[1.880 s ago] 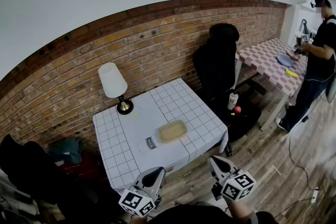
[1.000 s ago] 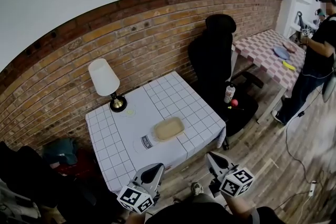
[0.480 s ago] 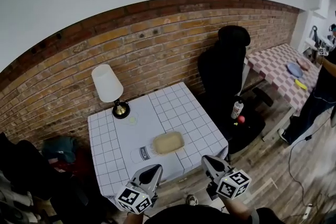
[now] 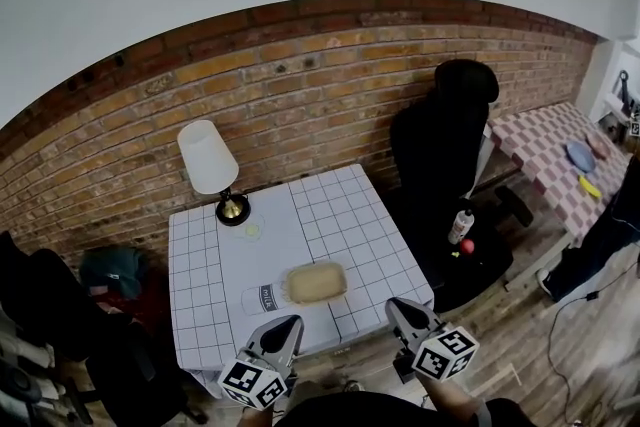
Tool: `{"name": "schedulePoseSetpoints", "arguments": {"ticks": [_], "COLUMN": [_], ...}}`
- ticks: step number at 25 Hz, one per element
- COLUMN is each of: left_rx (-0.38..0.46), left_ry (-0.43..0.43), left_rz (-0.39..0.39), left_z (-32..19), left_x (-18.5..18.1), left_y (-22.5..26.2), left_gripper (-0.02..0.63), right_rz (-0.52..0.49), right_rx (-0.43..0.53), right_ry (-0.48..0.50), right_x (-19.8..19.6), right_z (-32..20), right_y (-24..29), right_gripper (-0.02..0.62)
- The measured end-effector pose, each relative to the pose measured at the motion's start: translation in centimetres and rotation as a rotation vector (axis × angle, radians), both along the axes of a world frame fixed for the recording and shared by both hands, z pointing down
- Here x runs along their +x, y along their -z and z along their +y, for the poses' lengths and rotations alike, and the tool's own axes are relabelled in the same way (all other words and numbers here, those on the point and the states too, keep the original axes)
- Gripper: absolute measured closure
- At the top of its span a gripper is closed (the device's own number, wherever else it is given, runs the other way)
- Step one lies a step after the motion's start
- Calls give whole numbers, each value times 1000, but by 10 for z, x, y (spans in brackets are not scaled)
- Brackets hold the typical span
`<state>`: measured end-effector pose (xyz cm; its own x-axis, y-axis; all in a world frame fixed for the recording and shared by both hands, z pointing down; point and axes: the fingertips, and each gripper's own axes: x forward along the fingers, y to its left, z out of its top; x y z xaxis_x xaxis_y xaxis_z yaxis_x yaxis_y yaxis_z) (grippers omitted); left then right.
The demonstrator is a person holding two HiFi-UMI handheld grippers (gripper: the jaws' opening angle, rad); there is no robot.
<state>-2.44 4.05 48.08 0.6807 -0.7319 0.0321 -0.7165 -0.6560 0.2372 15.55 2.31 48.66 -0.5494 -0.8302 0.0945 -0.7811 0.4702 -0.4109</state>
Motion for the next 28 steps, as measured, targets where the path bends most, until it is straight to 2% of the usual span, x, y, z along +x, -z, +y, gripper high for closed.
{"name": "schedulePoseSetpoints", "arguments": {"ticks": [6,14,21,28], "left_rx": [-12,-15,-22,-10], "left_ry": [13,-47,-97,-179], "left_rz": [0,1,10,32], "left_z": [-18,-52,-80,-99], "left_x": [-2,-15,-42,-61], "left_y": [-3,-1,2,3], "left_gripper": [597,597,595,597], "right_rz": [-8,-7,-16,-11], "right_rx": [-7,-14,-12,-3], "right_ry": [-5,-63,-133,-214], "right_x": [0,-18,-42,-63], "right_z": [-18,-41,-61,-70], "right_y": [-5,-2,0,-4], "right_gripper": [592,592,592,591]}}
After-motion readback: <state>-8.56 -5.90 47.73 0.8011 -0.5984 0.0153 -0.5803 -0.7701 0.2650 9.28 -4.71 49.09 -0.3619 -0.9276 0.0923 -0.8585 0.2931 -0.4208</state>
